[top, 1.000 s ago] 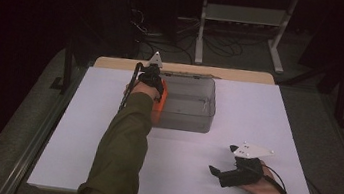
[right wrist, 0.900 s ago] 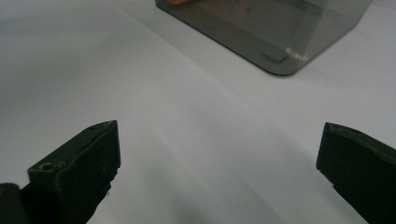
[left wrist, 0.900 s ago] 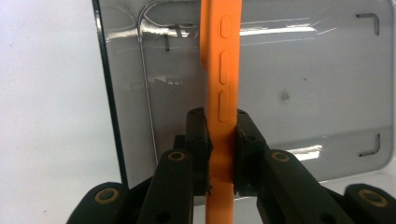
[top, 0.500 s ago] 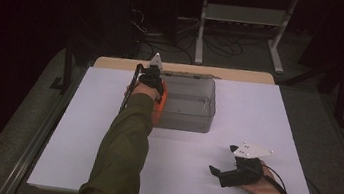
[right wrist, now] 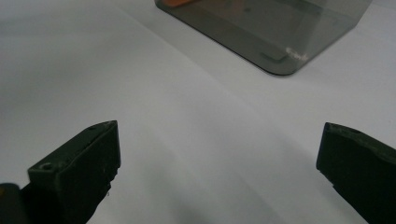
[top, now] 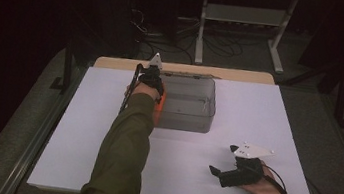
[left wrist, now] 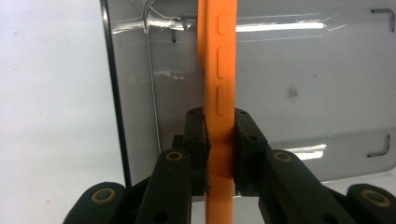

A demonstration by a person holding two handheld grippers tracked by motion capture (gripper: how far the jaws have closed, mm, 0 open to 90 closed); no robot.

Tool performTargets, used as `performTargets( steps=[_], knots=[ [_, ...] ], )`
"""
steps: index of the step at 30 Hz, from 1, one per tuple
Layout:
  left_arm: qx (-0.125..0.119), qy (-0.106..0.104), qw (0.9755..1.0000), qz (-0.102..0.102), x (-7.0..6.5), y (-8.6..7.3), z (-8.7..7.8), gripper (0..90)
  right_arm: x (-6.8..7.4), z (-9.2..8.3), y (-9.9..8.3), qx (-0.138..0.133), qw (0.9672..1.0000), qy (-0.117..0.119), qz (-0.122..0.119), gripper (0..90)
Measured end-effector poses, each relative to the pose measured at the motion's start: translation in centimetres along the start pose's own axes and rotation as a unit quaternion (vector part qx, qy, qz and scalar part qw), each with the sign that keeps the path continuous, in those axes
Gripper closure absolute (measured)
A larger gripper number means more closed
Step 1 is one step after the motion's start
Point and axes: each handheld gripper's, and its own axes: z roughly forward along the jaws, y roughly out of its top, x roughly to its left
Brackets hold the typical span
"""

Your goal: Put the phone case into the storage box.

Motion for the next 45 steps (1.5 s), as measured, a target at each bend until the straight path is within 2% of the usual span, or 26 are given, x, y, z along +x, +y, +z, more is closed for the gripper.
performTargets(
  steps=[9,29,36,45],
  knots=[
    [-0.003,0.001,1.0,0.003,0.1,0.1,-0.3,75.4,0.0,0.0,0.0,0.001,1.0,0.0,0.0,0.0],
    [-0.024,0.007,0.9996,0.013,0.1,0.7,-2.4,74.9,-0.1,0.0,0.0,0.001,1.0,0.001,-0.002,0.0],
    [-0.023,0.007,0.9996,0.017,0.2,0.7,-2.7,74.6,-0.1,0.0,0.0,0.001,1.0,0.001,-0.002,0.0],
    [-0.031,0.006,0.9989,0.034,-0.4,1.0,-3.4,73.9,-0.1,0.0,-0.1,-0.001,1.0,0.0,-0.001,0.0]
  ],
)
